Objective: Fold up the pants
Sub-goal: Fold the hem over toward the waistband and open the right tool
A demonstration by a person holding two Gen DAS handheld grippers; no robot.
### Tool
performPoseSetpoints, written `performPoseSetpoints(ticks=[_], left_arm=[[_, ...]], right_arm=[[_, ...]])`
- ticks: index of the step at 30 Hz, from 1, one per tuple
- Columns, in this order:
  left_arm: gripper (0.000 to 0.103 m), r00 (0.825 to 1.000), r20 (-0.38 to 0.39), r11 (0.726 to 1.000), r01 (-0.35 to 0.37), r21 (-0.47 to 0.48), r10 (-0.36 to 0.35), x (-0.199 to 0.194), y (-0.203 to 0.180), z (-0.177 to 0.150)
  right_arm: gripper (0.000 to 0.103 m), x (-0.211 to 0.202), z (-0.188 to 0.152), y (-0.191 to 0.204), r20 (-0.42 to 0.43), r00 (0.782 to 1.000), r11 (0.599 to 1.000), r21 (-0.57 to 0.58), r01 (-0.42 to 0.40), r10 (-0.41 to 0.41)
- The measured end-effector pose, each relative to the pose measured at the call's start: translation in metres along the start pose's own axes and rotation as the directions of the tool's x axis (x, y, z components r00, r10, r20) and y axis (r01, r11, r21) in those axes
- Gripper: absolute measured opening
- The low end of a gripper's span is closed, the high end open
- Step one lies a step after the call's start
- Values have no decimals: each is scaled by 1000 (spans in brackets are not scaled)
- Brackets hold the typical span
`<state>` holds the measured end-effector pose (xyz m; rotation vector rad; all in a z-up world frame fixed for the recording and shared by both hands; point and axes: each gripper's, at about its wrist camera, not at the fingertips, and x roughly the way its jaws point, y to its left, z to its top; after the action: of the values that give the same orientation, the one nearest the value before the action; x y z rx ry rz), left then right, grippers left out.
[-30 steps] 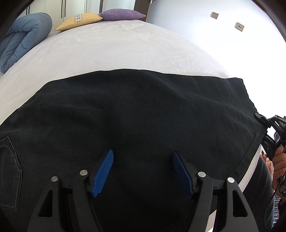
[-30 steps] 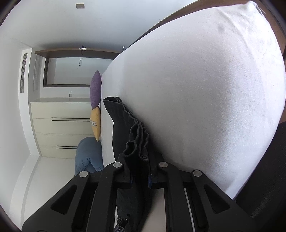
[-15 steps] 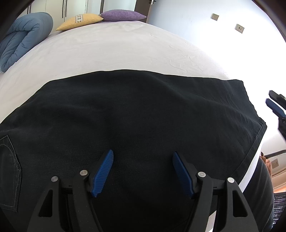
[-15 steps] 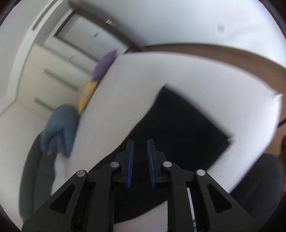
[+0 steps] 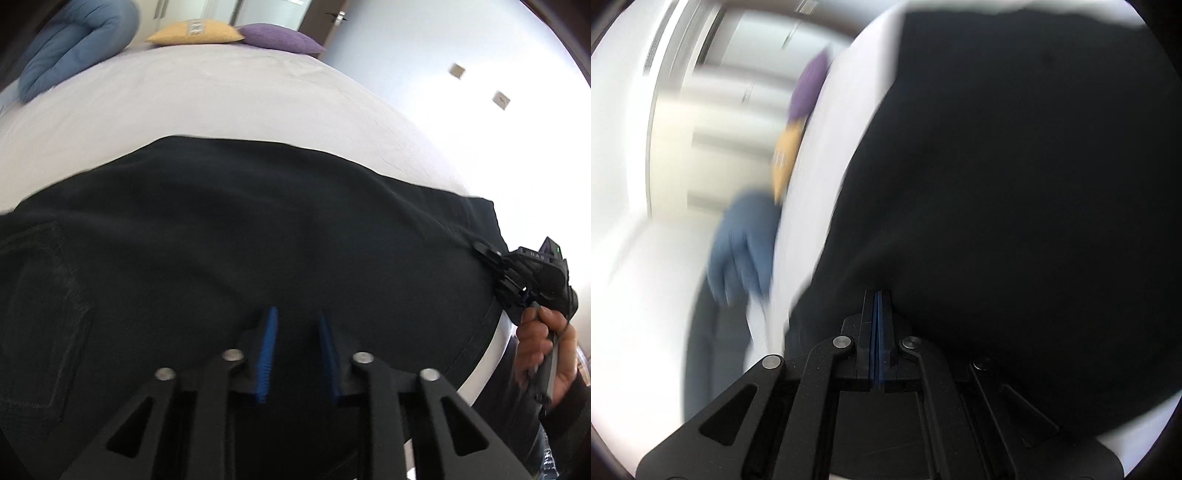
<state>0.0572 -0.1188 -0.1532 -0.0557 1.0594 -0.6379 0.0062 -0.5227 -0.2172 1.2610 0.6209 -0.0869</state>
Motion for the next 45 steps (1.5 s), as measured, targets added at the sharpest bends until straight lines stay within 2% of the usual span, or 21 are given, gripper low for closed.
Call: performPoseSetpoints(ticks=[3,5,7,8,11,15,20,22,24,25,27,31,36,38,39,40,41,42,43,44,45], left_arm=[[6,1000,16,995,-9,-100,10,-23,44,-9],[6,997,23,988,-71,-134,75,-40,67,-11],[5,992,29,979,-116,-168,123,-58,86,-10],[5,987,33,973,-148,-179,156,-67,92,-8],[19,978,93,971,-170,-167,187,-93,94,11],[35,983,140,988,-103,-116,119,-79,64,52],[35,996,72,995,-56,-86,62,-14,39,80],[33,998,-4,991,-70,-115,70,16,50,74],[25,999,27,993,-39,-114,42,21,62,64],[20,999,30,991,-15,-134,19,18,68,62],[8,999,29,984,-6,-180,12,12,82,59],[5,998,56,972,-11,-233,25,-2,111,50],[5,995,67,972,-55,-228,72,-18,121,40],[5,992,63,972,-96,-214,112,-23,119,40],[10,990,68,973,-108,-205,124,-29,117,39],[27,987,75,973,-122,-194,139,-35,111,38],[38,985,85,974,-131,-186,149,-39,104,37],[62,980,105,973,-149,-176,169,-45,92,35],[72,976,131,974,-151,-169,174,-49,79,35],[76,973,158,977,-141,-161,167,-53,69,32],[81,973,179,980,-122,-154,149,-57,57,29]], right_arm=[[0,-43,40,-17,142,985,995,28,91,-94],[0,-67,61,-25,214,967,990,63,125,-136],[0,-85,76,-15,275,926,966,69,250,-259],[0,-94,81,-9,296,920,966,78,246,-258],[0,-93,70,33,293,943,986,-14,169,-157],[0,-17,16,102,50,999,982,-186,1,9],[0,121,-48,130,-286,955,974,-188,-129,71],[0,157,-58,116,-347,938,985,-159,-72,13],[0,172,-51,89,-342,940,992,-121,-43,-2],[0,166,-38,78,-315,948,994,-77,-74,47],[0,143,-41,66,-232,973,995,-97,-30,6],[0,74,24,16,-23,1000,1000,2,13,-13],[0,-23,103,-26,201,972,992,32,120,-124],[4,-63,116,-17,272,934,969,-24,247,-232],[8,-83,120,-18,309,908,953,-13,302,-284],[8,-106,123,-22,339,899,956,11,292,-279],[10,-131,123,-27,359,901,968,31,250,-244],[14,-147,119,-27,367,902,972,25,233,-226],[31,-162,105,-25,368,904,973,3,232,-216],[64,-173,94,-21,361,908,971,-25,237,-213],[79,-177,79,-16,357,913,973,-38,226,-198]])
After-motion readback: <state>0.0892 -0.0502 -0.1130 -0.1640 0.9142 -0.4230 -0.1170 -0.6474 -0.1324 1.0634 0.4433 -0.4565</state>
